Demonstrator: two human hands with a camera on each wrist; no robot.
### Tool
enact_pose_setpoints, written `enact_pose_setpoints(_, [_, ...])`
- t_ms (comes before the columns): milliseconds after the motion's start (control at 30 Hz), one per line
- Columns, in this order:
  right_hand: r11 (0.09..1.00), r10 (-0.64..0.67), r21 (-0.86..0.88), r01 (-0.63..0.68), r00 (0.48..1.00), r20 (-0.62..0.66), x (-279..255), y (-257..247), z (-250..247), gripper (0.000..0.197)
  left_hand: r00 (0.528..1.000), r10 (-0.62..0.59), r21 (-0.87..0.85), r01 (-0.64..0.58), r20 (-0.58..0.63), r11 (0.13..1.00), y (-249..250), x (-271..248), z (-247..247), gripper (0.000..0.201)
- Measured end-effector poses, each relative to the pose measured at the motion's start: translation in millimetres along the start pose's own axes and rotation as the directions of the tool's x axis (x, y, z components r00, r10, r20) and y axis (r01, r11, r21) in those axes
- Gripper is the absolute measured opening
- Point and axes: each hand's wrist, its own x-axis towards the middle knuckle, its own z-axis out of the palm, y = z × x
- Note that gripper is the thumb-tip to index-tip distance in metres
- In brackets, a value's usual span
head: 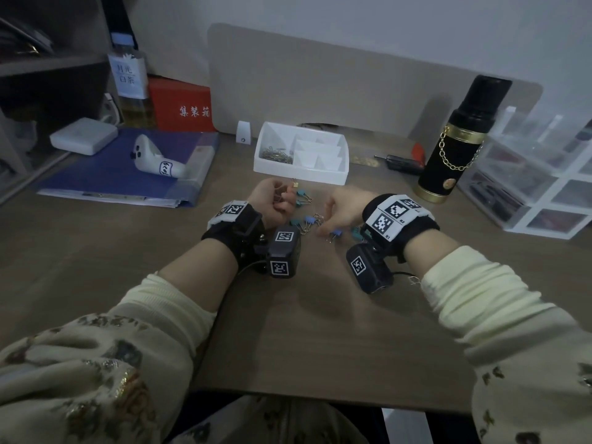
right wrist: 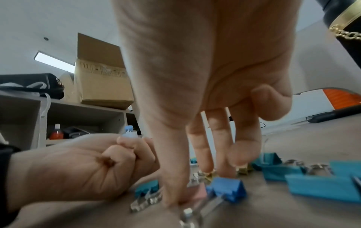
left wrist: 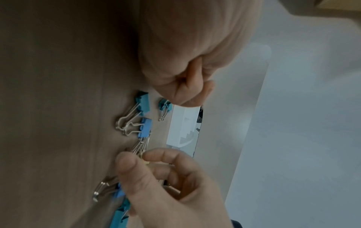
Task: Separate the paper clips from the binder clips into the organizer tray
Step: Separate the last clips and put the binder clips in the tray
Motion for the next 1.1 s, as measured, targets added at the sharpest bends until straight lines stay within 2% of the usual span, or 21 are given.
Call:
enact_pose_setpoints(267, [0.999,0.041,-0.027,-0.041,0.999,0.010,2.9,-7.9,2.8,0.012,1.000,-0.001,-0.019,0.001,-0.007,1.000,2.2,1.8,-1.7,0.034])
enact_pose_setpoints(433, [0.998,0.056,0.009,-0.056,0.998,0.011,8.6,-7.9,2.6,0.022,1.000,-0.005,-0.028,0.004,-0.016,1.000,3.5,3.6,-3.2,0.032])
enact_pose_setpoints(567, [0.994,0.017,0.111,-0.007,0.996,-0.088,8.6,-8.8,-11.2,0.019,1.000,-0.002,-0.032,0.001,-0.029,0.999,3.0,1.8,-1.9,0.032])
enact_pose_setpoints(667, [0.962,-0.047,0.256,0.098,0.980,-0.195,9.5,-14.1,-22.8,0.016,0.999,-0.020,-0.016,0.020,-0.029,1.000,1.0,0.2,1.5,0.034])
enact_pose_setpoints(800, [0.902,-0.146,0.366,0.226,0.961,-0.234,10.1,-26.3,-25.4,0.019,0.996,-0.073,0.063,0.069,0.053,0.996,-2.5,-5.0,9.6,0.038])
enact_pose_setpoints(933, [0.917,-0.143,0.313,0.246,0.938,-0.317,10.3,-20.7,-23.2,0.024,0.975,-0.153,0.069,0.144,0.159,0.987,-7.6,-10.3,18.1,0.045])
enact_pose_setpoints(1000, [0.924,-0.116,0.303,0.233,0.927,-0.357,6.4,-12.8,-22.7,0.026,0.978,-0.151,0.096,0.138,0.146,0.986,-9.9,-11.8,21.5,0.039])
enact_pose_setpoints(1100, [0.941,-0.054,0.295,0.166,0.934,-0.353,-0.4,3.9,-22.8,0.024,0.994,-0.083,0.191,0.068,0.075,0.979,-14.1,-12.6,24.9,0.031])
